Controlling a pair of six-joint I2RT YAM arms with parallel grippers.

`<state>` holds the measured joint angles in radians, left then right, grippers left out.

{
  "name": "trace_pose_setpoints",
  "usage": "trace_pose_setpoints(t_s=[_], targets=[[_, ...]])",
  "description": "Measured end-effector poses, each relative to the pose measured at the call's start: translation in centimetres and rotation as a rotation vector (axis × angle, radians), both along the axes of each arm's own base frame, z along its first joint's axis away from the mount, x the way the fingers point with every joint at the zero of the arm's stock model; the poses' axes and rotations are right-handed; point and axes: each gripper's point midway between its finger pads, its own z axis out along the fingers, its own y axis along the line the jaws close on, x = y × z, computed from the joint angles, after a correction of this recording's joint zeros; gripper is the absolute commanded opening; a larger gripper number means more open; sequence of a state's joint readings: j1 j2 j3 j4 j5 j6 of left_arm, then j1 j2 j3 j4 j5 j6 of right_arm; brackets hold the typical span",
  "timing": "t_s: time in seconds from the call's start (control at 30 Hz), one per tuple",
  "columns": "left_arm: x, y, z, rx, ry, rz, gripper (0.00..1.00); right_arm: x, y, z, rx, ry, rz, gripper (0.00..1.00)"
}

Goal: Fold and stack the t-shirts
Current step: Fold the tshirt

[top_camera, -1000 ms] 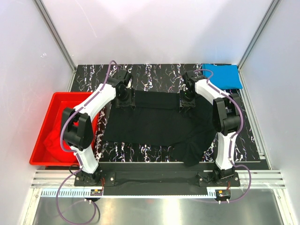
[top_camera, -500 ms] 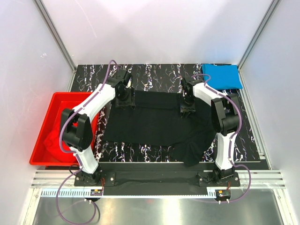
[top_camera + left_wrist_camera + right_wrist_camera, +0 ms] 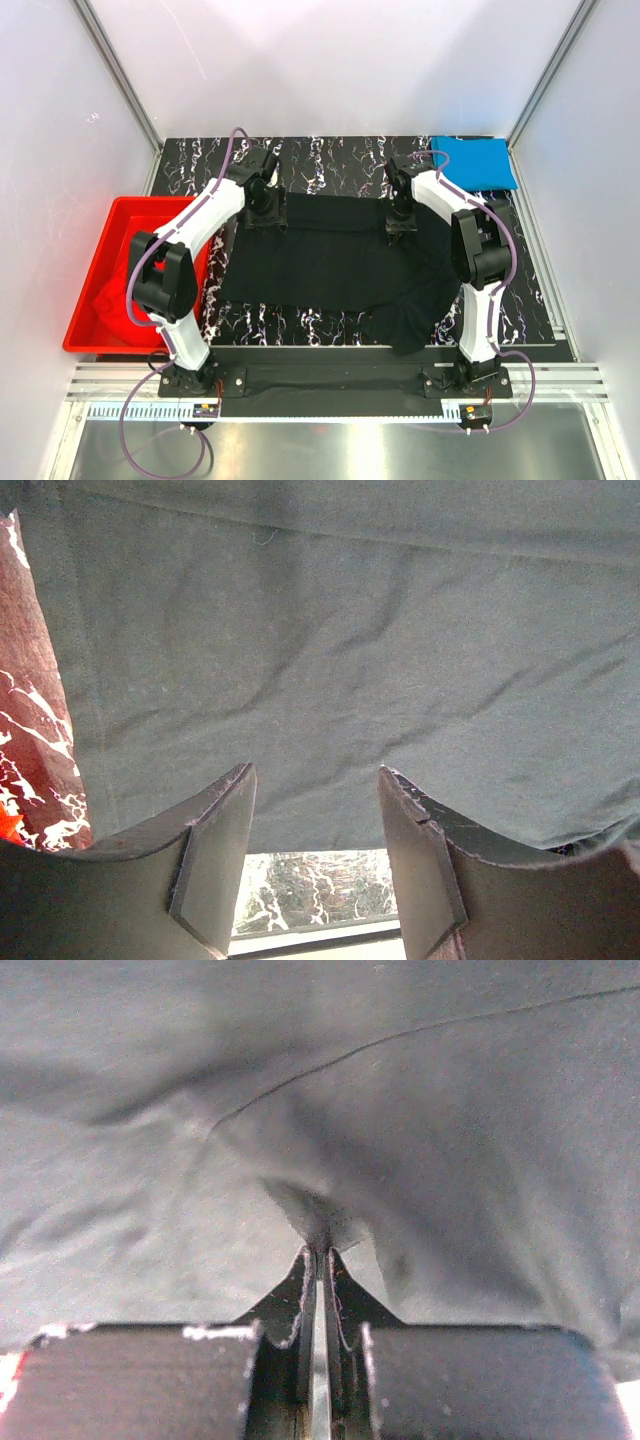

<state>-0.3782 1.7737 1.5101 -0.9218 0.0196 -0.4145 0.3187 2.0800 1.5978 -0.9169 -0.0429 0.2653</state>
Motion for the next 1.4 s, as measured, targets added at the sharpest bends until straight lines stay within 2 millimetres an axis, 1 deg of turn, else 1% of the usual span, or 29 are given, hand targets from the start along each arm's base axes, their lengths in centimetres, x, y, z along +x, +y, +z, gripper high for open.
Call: trace_pose_setpoints(t_s=[0.13,0.2,0.27,0.37,0.4,0.43,0.47,0.53,0.57,0.67,0.77,0.83,0.87,0.9,0.97,1.03,1.07,1.13,1.2,1.23,1.3,1.4], targets=[[0.1,0.1,0.0,0.000,-0.001,0.003,0.57,0.2,1.1,2.0,0.051,0.010,0.009,0.05],[0.1,0.1,0.0,-0.001,-0.002,0.004,0.57,0.0,1.7,2.7,0.081,0.023,0.014,0.05],[0.2,0.2,0.0,-0.002,-0.003,0.006,0.57,-0.6,2.2,3.0,0.109,0.050,0.018,0.06],[0.2,0.2,0.0,-0.006,-0.002,0.006,0.57,-1.7,2.8,2.6,0.140,0.107,0.024,0.07],[0.2,0.2,0.0,-0.006,-0.001,0.006,0.57,-2.0,3.0,2.4,0.152,0.123,0.025,0.08],[0.2,0.2,0.0,-0.007,-0.001,0.007,0.57,-2.3,3.2,2.1,0.160,0.138,0.027,0.17],[0.2,0.2,0.0,-0.008,-0.001,0.007,0.57,-2.6,3.3,2.0,0.171,0.153,0.026,0.22],[0.2,0.2,0.0,-0.008,-0.001,0.007,0.57,-3.1,3.6,2.0,0.191,0.176,0.029,0.37],[0.2,0.2,0.0,-0.008,-0.001,0.008,0.57,-3.2,3.7,2.0,0.199,0.181,0.035,0.42],[0.2,0.2,0.0,-0.008,-0.001,0.008,0.57,-3.2,3.8,2.1,0.207,0.181,0.047,0.47],[0.3,0.4,0.1,-0.005,-0.004,0.013,0.58,-2.5,3.4,2.4,0.189,0.145,0.033,0.46],[0.9,0.6,0.4,-0.006,-0.011,0.022,0.58,-1.4,2.9,3.3,0.183,0.086,-0.001,0.43],[1.3,0.6,0.6,-0.009,-0.019,0.027,0.58,-0.8,2.6,3.9,0.186,0.054,-0.021,0.40],[1.9,0.8,0.9,-0.011,-0.026,0.036,0.57,0.2,2.0,4.7,0.190,0.010,-0.052,0.31],[3.3,1.0,1.3,-0.019,-0.053,0.053,0.57,2.4,0.4,6.5,0.220,-0.087,-0.143,0.26],[4.9,1.3,1.4,-0.027,-0.078,0.072,0.56,4.8,-2.3,8.2,0.258,-0.182,-0.264,0.20],[5.6,1.5,1.3,-0.030,-0.087,0.082,0.55,5.9,-4.0,8.8,0.273,-0.221,-0.329,0.18],[7.1,1.9,0.7,-0.032,-0.098,0.104,0.51,8.0,-7.4,9.4,0.289,-0.285,-0.441,0.14],[8.6,2.5,-0.5,-0.024,-0.099,0.128,0.49,9.6,-10.5,9.2,0.290,-0.326,-0.530,0.12],[9.2,2.8,-1.1,-0.022,-0.097,0.139,0.48,10.2,-11.6,8.9,0.289,-0.341,-0.554,0.09],[10.1,3.3,-2.5,-0.017,-0.084,0.160,0.46,11.2,-12.5,8.1,0.289,-0.359,-0.571,0.05],[10.9,4.4,-4.8,-0.011,-0.054,0.196,0.45,12.0,-12.5,6.2,0.285,-0.342,-0.572,0.04]])
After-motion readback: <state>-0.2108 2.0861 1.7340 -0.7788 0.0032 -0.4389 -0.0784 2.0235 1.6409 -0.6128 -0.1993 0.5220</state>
